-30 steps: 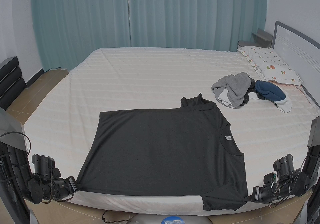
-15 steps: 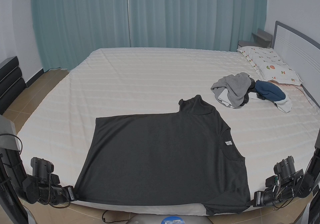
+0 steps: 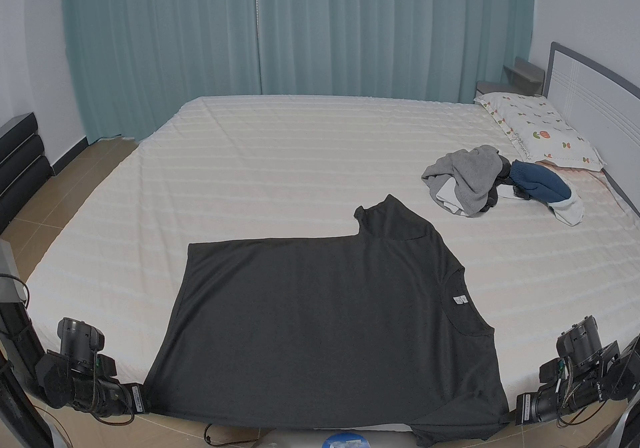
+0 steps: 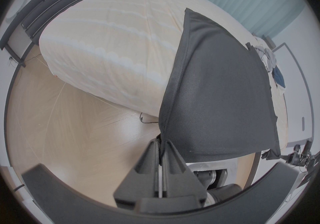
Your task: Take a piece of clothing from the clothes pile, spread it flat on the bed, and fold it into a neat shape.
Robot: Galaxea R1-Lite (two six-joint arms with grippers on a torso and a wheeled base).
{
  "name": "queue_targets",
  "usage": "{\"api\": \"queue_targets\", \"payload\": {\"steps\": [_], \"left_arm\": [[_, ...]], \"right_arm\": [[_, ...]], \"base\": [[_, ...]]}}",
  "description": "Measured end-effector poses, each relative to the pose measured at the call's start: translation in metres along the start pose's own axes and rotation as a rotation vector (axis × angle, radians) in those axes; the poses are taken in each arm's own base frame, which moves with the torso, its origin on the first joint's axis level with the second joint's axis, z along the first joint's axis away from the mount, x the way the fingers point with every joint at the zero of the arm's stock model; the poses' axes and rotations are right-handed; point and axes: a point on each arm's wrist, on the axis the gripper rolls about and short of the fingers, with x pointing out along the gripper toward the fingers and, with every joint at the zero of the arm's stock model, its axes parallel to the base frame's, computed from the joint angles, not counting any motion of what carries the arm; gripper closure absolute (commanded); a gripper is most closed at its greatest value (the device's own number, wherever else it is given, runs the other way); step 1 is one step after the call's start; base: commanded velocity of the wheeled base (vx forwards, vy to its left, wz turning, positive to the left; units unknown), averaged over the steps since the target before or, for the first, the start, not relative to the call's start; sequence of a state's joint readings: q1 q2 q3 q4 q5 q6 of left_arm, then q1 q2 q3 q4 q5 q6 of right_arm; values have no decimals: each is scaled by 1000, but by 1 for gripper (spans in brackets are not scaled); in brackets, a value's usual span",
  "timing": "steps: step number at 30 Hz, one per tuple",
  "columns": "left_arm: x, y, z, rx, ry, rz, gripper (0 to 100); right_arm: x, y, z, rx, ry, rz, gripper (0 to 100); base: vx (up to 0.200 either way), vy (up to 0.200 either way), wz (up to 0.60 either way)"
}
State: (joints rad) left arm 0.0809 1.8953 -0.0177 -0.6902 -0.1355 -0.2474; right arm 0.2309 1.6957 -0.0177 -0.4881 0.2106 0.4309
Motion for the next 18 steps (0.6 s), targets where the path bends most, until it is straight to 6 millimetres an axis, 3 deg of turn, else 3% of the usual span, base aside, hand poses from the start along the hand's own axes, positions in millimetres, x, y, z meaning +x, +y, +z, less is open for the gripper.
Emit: {"api": "queue_targets", "payload": {"steps": [18], "left_arm": [[-18, 1, -12, 89, 38, 37, 100]], "right_arm": [[-16, 2, -12, -34, -23, -13, 100]], "base": [[0, 0, 0]]}}
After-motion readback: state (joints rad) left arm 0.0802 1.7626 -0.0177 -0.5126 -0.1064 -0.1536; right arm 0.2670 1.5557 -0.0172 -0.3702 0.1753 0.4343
